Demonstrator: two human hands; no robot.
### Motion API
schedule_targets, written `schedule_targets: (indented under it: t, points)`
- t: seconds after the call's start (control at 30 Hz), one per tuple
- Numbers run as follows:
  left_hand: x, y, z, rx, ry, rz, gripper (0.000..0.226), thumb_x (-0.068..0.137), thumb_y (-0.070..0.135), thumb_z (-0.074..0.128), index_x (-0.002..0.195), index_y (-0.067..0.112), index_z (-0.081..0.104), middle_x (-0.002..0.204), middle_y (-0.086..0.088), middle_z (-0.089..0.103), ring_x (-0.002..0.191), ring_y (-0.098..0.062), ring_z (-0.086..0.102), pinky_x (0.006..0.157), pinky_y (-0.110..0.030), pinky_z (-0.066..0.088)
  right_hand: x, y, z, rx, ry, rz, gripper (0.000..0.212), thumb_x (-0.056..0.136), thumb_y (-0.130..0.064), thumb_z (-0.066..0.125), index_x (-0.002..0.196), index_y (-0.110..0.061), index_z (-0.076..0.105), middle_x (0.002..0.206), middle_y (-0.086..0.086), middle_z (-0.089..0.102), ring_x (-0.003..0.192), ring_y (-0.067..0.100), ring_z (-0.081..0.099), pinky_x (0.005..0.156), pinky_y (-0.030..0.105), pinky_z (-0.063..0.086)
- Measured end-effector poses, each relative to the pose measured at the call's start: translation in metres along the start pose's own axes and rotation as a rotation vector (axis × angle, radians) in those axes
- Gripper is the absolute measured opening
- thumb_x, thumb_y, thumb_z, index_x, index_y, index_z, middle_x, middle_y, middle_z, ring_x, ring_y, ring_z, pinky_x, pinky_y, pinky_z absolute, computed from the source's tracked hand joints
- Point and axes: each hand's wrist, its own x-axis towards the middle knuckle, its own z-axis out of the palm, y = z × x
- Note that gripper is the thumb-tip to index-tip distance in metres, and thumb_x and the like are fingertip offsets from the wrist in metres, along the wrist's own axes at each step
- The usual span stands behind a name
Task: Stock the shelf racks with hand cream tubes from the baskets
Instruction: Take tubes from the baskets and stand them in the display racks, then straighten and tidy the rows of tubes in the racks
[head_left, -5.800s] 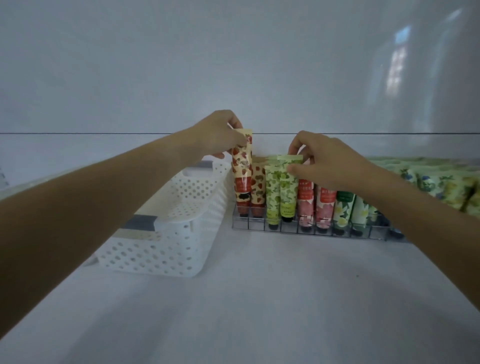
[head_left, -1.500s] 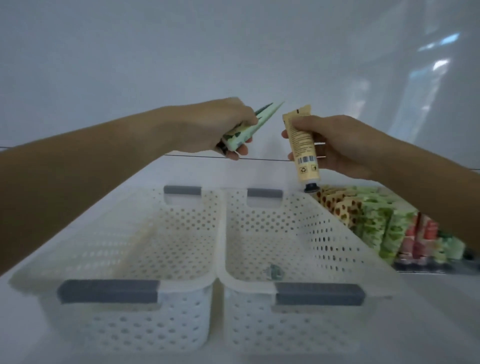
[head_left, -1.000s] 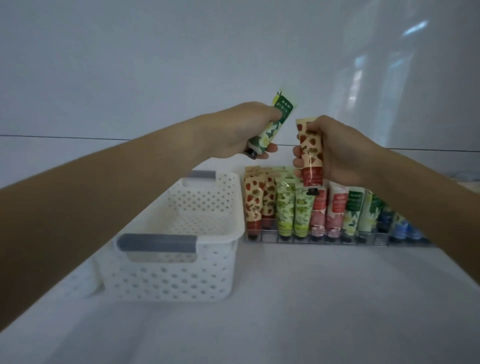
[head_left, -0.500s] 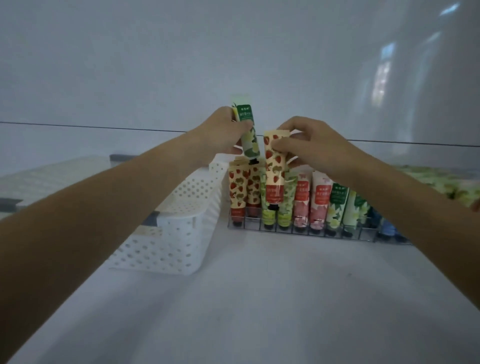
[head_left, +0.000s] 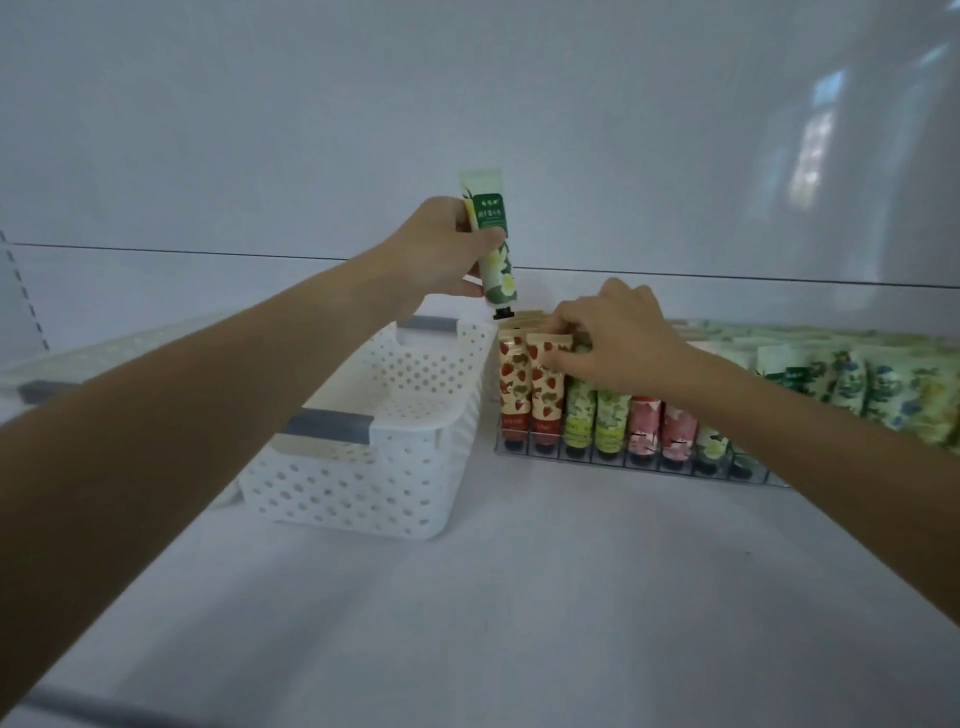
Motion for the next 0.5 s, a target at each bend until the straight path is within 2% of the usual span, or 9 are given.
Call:
schedule_targets:
  t: [0.07,0.13,0.17,0.23,0.3,0.37,0.5]
  points:
    - [-0.003,0.001,0.000,-0.001,-0.047,0.013,0.020,0.095,0.011,0.047,0.112,0.004,0.057,0.104,-0.008,0.064,0.085,-0.018,0.065,0.073,-0.025,0.057,0.002,0.002,-0.009,0.084,0.034,-0.021,0.024,0.086,-0.041,0.058,0.104,-0.026,0.063,0.092,-0.010,0.058,0.093,0.015,0.040,0.080,0.030,0.028]
    - [-0.006,0.003,0.000,-0.013,-0.101,0.030,0.018,0.095,0.011,0.049,0.109,0.005,0.058,0.098,-0.006,0.066,0.080,-0.015,0.066,0.067,-0.021,0.058,0.001,0.002,-0.021,0.345,0.095,0.015,0.026,0.089,-0.036,0.056,0.112,-0.024,0.058,0.097,-0.011,0.059,0.089,0.012,0.051,0.076,0.020,0.040]
    - [-0.007,0.005,0.002,-0.023,-0.127,0.039,0.016,0.094,0.011,0.049,0.106,0.006,0.059,0.095,-0.005,0.066,0.078,-0.014,0.066,0.066,-0.021,0.058,0.001,0.002,-0.029,0.484,0.127,0.049,0.029,0.091,-0.036,0.053,0.118,-0.023,0.055,0.098,-0.012,0.058,0.085,0.007,0.054,0.069,0.014,0.041]
    - [-0.009,0.011,0.007,-0.024,-0.171,0.057,0.014,0.094,0.012,0.051,0.102,0.007,0.061,0.091,-0.004,0.068,0.077,-0.013,0.067,0.068,-0.022,0.058,0.000,0.002,-0.043,0.696,0.181,0.135,0.031,0.094,-0.038,0.047,0.121,-0.024,0.051,0.097,-0.014,0.060,0.079,-0.003,0.054,0.064,0.013,0.040]
    - [-0.010,0.018,0.018,-0.012,-0.212,0.078,0.014,0.094,0.013,0.051,0.101,0.006,0.062,0.091,-0.004,0.068,0.077,-0.013,0.068,0.071,-0.023,0.058,-0.001,0.006,-0.055,0.843,0.216,0.191,0.022,0.095,-0.037,0.046,0.110,-0.024,0.056,0.094,-0.013,0.063,0.076,0.000,0.057,0.066,0.016,0.043]
    - [-0.012,0.026,0.035,-0.034,-0.261,0.102,0.017,0.093,0.013,0.052,0.101,0.002,0.062,0.092,-0.007,0.069,0.077,-0.014,0.068,0.070,-0.021,0.058,-0.007,0.013,-0.066,0.935,0.239,0.216,0.014,0.094,-0.031,0.050,0.091,-0.024,0.061,0.085,-0.009,0.064,0.072,0.005,0.058,0.066,0.021,0.046]
    - [-0.014,0.038,0.073,-0.044,-0.273,0.157,0.027,0.093,0.018,0.054,0.102,-0.006,0.064,0.097,-0.016,0.070,0.087,-0.022,0.069,0.079,-0.028,0.057,-0.031,0.037,-0.079,1.056,0.284,0.257,0.018,0.092,-0.022,0.056,0.075,-0.019,0.061,0.073,-0.005,0.064,0.064,0.006,0.061,0.061,0.019,0.048]
